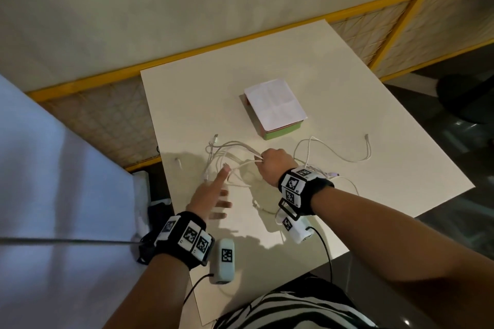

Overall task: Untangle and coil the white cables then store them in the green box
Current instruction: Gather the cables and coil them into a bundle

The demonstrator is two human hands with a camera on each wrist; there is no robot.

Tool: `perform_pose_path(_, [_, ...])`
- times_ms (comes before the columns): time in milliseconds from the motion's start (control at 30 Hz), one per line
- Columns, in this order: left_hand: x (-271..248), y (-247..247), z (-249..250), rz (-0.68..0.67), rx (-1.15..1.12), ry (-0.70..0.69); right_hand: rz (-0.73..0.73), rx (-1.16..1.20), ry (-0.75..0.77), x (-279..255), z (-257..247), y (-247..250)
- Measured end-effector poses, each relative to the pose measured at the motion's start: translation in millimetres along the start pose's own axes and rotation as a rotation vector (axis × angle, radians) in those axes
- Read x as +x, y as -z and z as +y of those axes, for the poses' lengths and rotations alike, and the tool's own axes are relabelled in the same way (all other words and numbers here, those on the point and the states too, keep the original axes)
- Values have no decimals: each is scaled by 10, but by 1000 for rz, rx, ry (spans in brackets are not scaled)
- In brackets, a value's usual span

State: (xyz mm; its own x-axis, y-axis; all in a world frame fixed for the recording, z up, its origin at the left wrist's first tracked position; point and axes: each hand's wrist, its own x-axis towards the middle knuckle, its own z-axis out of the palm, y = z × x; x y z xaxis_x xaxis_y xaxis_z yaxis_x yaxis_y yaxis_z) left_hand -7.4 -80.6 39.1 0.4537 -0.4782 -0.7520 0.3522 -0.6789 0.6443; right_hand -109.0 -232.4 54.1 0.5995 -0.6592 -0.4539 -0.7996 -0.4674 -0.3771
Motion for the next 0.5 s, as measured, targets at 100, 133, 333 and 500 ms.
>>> perform_pose_path(100, [14, 69, 15, 122, -2, -148, 2, -3, -43, 28, 48, 60])
perform_pose_path(133, [10, 67, 19, 49, -64, -176, -6, -15, -45, 26, 57, 64])
perform_pose_path(333, [-61, -254, 245, -258, -36, -152, -13, -87, 9, -12, -1, 76])
perform_pose_path(500, [-60, -505, 422, -336, -229, -43, -6, -135, 94, -147, -161, 87])
